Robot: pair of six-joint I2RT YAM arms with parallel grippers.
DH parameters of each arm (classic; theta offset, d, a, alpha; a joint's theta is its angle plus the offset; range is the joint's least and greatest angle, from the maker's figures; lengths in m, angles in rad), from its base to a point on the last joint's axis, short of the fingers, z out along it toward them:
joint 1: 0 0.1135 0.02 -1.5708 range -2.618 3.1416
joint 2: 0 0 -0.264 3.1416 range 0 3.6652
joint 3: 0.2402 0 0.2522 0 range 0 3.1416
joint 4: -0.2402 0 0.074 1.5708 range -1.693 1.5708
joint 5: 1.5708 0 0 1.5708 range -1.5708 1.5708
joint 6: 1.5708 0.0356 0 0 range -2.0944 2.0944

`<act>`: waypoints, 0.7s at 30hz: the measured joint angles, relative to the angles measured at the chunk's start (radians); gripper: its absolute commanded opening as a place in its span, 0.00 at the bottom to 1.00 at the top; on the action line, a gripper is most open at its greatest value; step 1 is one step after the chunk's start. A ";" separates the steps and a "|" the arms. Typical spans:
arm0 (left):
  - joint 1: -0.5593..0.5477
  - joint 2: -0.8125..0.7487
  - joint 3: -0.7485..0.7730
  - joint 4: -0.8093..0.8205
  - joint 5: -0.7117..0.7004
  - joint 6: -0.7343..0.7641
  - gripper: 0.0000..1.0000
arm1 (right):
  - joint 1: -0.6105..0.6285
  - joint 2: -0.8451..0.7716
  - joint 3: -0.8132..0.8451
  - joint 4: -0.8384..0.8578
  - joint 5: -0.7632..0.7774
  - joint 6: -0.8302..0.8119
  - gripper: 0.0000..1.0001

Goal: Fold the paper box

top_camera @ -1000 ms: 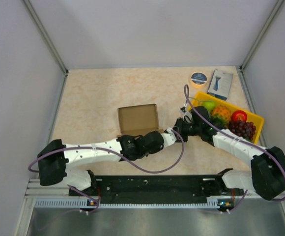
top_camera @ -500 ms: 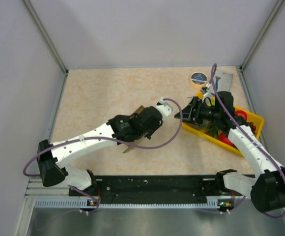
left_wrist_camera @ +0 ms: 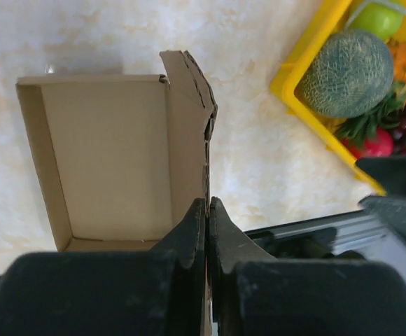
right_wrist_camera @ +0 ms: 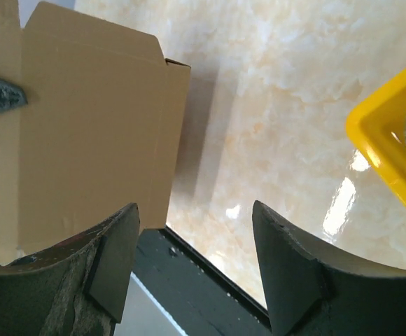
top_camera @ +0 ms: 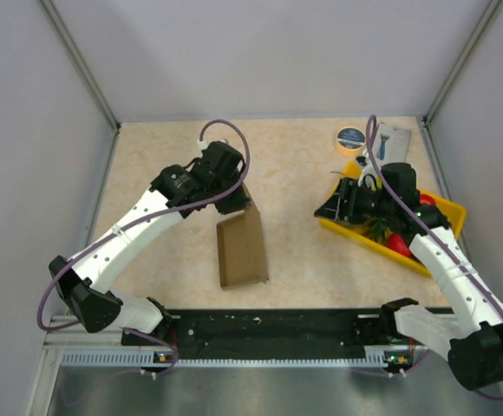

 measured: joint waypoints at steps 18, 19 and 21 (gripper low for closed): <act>0.142 0.107 -0.056 -0.109 -0.016 -0.642 0.00 | 0.452 -0.110 -0.129 0.117 0.237 -0.190 0.77; 0.142 0.117 -0.050 -0.115 -0.024 -0.650 0.00 | 0.477 -0.122 -0.140 0.130 0.258 -0.201 0.77; 0.142 0.133 -0.045 -0.121 -0.046 -0.670 0.00 | 0.528 -0.130 -0.146 0.142 0.304 -0.220 0.77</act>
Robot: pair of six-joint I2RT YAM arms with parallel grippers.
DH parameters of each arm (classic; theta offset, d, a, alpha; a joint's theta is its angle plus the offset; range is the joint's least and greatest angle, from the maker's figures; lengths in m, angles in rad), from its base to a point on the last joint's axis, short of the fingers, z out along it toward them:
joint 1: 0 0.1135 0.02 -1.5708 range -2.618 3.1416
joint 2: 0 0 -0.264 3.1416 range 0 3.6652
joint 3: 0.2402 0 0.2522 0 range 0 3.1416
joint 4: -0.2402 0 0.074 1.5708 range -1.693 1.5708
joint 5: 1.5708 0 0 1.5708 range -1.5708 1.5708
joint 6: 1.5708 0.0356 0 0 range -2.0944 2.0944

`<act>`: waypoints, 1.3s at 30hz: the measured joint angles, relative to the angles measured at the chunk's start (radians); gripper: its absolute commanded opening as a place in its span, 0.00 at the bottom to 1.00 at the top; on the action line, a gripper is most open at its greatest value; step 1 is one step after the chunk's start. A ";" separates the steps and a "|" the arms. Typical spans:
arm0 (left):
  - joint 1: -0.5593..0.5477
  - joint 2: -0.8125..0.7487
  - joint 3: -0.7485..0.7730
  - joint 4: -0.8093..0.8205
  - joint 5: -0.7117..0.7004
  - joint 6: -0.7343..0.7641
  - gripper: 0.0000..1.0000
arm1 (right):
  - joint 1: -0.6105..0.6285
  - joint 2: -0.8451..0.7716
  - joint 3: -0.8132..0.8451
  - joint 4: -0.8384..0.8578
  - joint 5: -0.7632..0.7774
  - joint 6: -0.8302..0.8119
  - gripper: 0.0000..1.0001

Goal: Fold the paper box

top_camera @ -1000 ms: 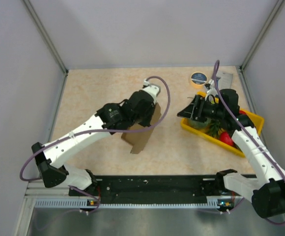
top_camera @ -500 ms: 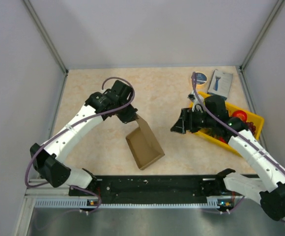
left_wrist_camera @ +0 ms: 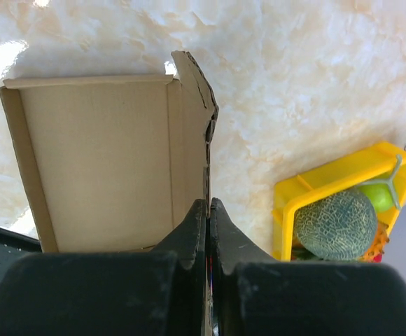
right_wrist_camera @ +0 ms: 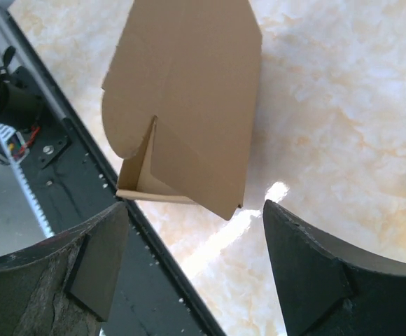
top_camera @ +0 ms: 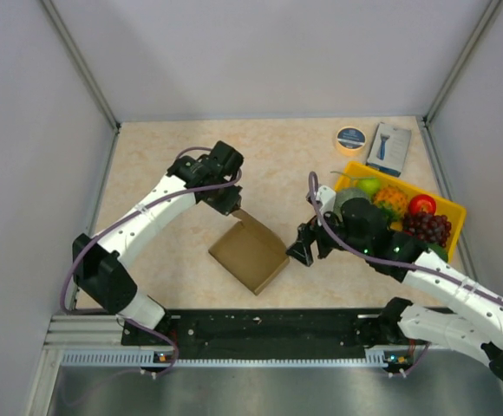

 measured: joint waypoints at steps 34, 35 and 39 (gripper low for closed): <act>-0.008 -0.871 -0.693 0.645 -0.130 1.003 0.88 | 0.089 0.271 0.018 0.294 0.274 -0.385 0.00; -0.007 -0.849 -0.700 0.666 -0.109 1.060 0.86 | 0.051 0.283 0.036 0.283 0.233 -0.407 0.00; 0.004 -0.719 -0.701 0.711 -0.010 1.221 0.84 | -0.043 0.362 0.141 0.220 0.039 -0.503 0.00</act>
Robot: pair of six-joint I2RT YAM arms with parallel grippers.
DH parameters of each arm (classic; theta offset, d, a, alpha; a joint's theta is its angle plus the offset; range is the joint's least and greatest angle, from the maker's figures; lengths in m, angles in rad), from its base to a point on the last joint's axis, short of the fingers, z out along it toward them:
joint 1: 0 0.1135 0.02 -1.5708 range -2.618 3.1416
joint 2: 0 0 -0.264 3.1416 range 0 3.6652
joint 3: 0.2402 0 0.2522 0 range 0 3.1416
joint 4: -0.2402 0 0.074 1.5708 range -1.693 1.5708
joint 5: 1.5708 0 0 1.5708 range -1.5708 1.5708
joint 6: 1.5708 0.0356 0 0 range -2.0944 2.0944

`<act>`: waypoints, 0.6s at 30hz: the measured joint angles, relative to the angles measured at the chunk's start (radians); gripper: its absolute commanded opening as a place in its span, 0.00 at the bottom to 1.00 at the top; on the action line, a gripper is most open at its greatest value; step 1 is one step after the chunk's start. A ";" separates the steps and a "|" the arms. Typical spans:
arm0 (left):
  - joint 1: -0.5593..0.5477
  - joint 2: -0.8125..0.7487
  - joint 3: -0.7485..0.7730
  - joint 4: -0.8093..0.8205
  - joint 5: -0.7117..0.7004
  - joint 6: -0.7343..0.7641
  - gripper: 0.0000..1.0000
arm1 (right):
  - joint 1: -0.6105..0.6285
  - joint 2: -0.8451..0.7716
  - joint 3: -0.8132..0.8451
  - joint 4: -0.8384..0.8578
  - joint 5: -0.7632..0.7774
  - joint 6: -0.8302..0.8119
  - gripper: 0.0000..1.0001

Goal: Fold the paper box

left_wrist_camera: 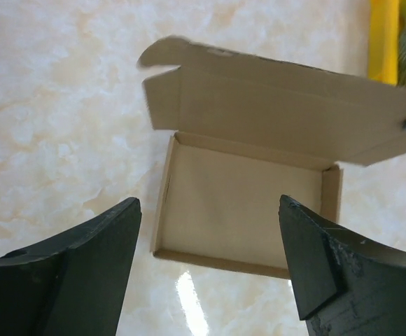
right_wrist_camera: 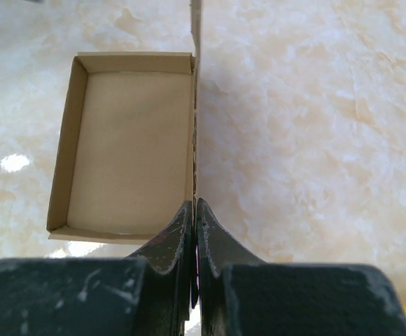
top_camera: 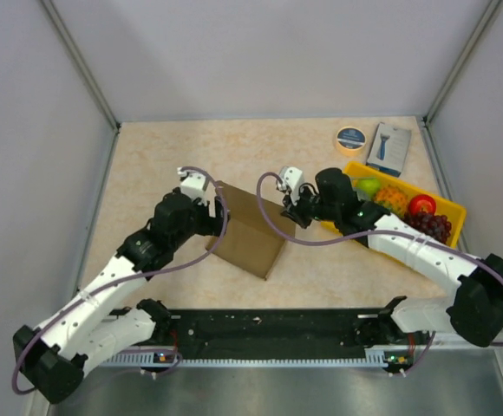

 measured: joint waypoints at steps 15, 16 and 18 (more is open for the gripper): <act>0.274 0.413 0.157 -0.014 0.480 0.271 0.72 | -0.165 0.131 0.101 -0.152 -0.401 -0.145 0.00; 0.274 0.428 0.168 -0.019 0.498 0.288 0.61 | -0.165 0.132 0.104 -0.156 -0.407 -0.148 0.00; 0.274 0.459 0.192 -0.031 0.530 0.320 0.55 | -0.165 0.132 0.105 -0.159 -0.409 -0.148 0.00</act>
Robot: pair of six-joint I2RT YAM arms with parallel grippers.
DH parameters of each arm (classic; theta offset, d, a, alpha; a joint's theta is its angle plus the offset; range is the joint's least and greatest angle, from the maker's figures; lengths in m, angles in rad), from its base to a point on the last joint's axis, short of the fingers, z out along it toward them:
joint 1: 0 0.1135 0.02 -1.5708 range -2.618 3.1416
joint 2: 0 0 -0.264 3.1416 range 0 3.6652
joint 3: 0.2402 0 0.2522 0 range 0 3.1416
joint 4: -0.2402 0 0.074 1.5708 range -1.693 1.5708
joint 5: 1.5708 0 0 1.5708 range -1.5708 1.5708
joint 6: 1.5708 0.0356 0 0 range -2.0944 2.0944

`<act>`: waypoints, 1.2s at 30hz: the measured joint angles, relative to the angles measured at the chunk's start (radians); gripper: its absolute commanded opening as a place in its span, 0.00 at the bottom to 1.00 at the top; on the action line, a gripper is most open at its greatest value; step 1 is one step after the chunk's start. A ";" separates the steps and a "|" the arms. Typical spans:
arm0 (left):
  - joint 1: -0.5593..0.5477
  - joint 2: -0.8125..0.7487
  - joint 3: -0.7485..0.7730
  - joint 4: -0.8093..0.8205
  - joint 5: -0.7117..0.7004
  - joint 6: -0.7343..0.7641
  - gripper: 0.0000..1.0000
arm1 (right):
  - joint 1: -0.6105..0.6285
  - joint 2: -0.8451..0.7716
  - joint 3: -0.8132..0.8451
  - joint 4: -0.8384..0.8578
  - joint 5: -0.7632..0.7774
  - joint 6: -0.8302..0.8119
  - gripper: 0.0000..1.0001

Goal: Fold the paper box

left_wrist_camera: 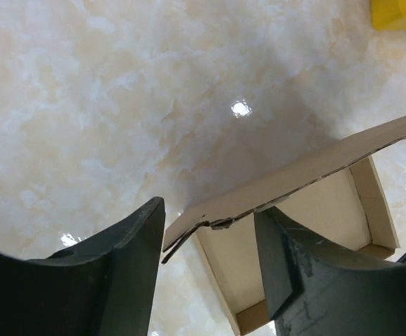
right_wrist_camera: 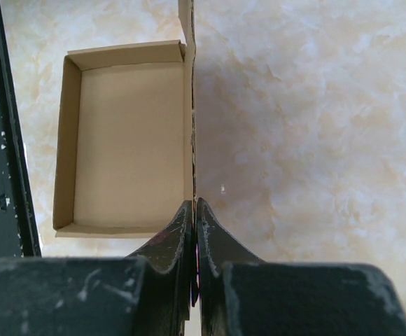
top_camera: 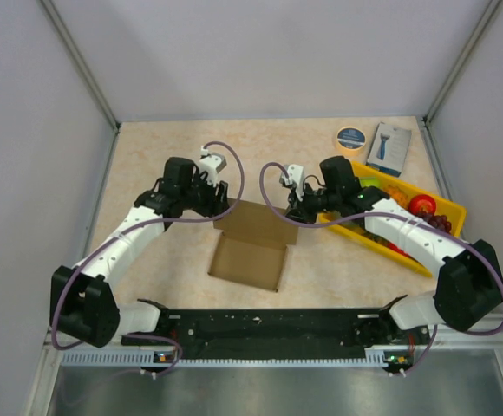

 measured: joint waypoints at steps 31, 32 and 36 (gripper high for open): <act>-0.096 -0.101 -0.099 0.052 -0.221 -0.165 0.00 | 0.049 0.003 0.032 0.041 0.267 0.155 0.45; -0.113 -0.114 -0.113 0.063 -0.248 -0.174 0.00 | 0.057 0.003 0.041 0.040 0.312 0.198 0.49; -0.165 -0.172 -0.176 0.113 -0.335 -0.200 0.00 | 0.051 -0.022 0.061 0.005 0.443 0.354 0.57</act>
